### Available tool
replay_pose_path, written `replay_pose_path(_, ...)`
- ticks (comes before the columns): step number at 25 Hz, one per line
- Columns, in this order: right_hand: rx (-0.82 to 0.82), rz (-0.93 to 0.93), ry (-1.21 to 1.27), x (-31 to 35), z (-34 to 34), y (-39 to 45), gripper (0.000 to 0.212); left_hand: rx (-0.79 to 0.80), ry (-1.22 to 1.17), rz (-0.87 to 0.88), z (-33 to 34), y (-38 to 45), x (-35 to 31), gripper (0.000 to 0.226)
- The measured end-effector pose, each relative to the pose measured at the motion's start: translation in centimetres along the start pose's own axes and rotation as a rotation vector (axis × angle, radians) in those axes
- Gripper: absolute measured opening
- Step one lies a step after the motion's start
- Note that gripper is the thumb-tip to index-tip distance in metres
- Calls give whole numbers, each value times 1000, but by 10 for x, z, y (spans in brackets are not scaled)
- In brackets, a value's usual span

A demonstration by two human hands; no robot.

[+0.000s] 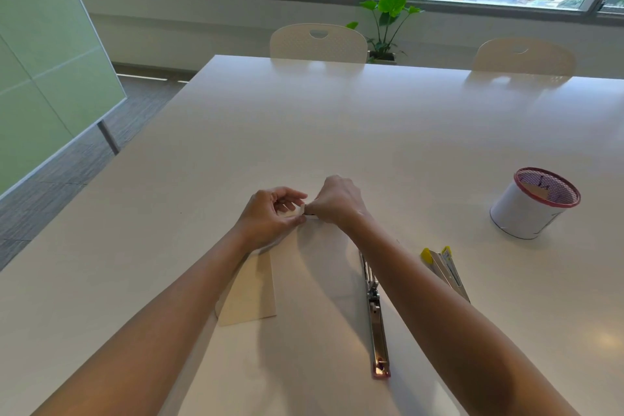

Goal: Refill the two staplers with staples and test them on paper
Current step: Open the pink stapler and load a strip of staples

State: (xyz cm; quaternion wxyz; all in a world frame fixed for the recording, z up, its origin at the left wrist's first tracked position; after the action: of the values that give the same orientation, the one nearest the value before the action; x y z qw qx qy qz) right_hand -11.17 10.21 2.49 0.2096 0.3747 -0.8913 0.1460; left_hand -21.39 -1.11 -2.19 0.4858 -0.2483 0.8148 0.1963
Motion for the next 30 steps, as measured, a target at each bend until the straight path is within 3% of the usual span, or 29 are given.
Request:
replay_pose_path(7, 26, -12, -53, -1, -5, 5, 29, 6, -7, 4, 0, 0, 1, 36)
replay_pose_path(10, 51, -49, -51, -1, -7, 4, 8, 9, -10, 8, 0, 0, 2, 37)
replay_pose_path(14, 46, -156, 3, 2, -7, 0, 22, 10, -38, -4, 0, 1, 2, 36)
replay_pose_path(25, 53, -246, -63, -4, 0, 3, 9, -3, -43, -7, 1, 2, 5, 35)
replay_pose_path(30, 131, -242, -45, -5, 5, 5, 26, 2, -40, -6, 1, 1, 5, 34)
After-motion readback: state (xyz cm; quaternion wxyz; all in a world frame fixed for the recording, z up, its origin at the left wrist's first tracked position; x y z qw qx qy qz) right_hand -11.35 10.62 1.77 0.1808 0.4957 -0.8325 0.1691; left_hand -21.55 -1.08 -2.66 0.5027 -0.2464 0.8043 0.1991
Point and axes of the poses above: each hand's wrist, its own y-axis towards the middle knuckle, its own z-axis out of the palm, x = y × z, the point moved 4 cm from there along y, towards the middle knuckle, and after that the axes turned 6 degrees about -z, right-handed, at the moved point
